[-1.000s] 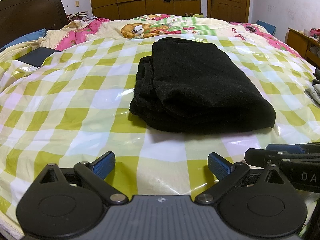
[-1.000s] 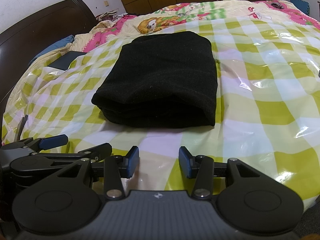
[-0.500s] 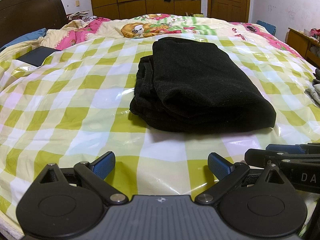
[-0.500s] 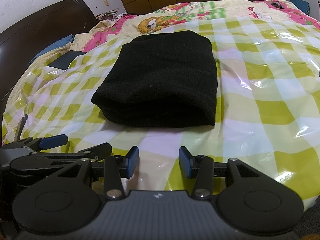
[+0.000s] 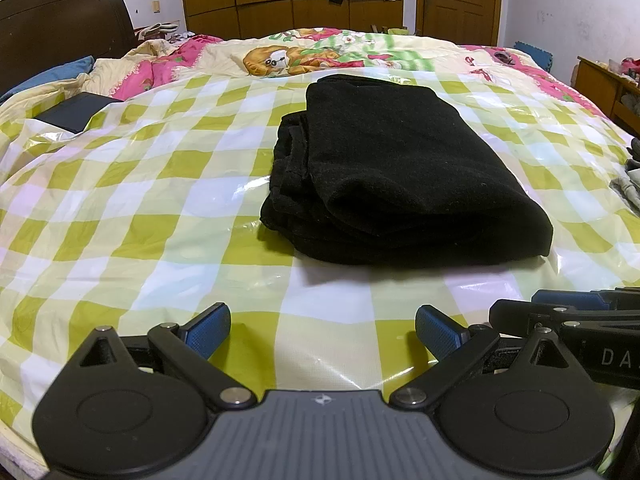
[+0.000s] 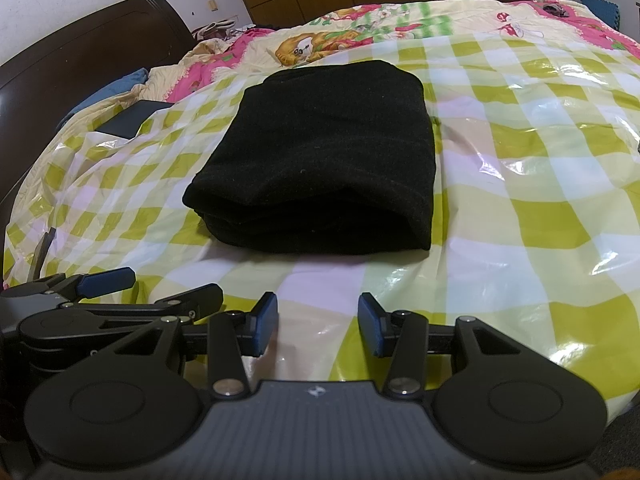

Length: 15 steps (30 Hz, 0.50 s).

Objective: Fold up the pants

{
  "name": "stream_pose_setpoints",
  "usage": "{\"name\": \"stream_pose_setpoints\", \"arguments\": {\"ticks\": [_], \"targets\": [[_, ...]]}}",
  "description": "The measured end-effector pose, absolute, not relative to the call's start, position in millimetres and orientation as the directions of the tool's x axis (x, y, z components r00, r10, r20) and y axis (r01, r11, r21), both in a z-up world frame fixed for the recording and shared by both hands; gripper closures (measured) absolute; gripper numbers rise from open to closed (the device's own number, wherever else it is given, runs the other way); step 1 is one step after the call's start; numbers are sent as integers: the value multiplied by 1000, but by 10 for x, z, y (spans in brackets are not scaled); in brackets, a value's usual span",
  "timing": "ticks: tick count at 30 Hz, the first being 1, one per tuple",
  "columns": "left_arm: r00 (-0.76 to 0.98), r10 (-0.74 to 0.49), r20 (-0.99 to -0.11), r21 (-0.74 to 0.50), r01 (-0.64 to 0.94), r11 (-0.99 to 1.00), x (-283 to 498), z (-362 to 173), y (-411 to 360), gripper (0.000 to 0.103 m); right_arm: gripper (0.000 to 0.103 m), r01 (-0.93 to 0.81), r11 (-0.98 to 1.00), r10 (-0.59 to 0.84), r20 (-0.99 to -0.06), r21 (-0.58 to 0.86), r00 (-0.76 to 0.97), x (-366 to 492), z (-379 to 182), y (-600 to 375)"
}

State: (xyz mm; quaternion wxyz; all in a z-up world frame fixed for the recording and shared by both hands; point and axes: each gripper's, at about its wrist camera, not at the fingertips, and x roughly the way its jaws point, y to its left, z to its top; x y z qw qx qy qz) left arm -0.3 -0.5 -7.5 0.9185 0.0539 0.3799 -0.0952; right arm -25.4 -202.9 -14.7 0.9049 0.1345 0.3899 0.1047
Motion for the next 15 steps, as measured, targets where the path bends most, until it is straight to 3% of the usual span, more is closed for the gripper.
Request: {"name": "stream_pose_setpoints", "arguments": {"ticks": [15], "targets": [[674,-120,-729,32,209,977,11,-51,-20,0,56,-84,942,294,-677,325,674,-251,-147,-2030]]}}
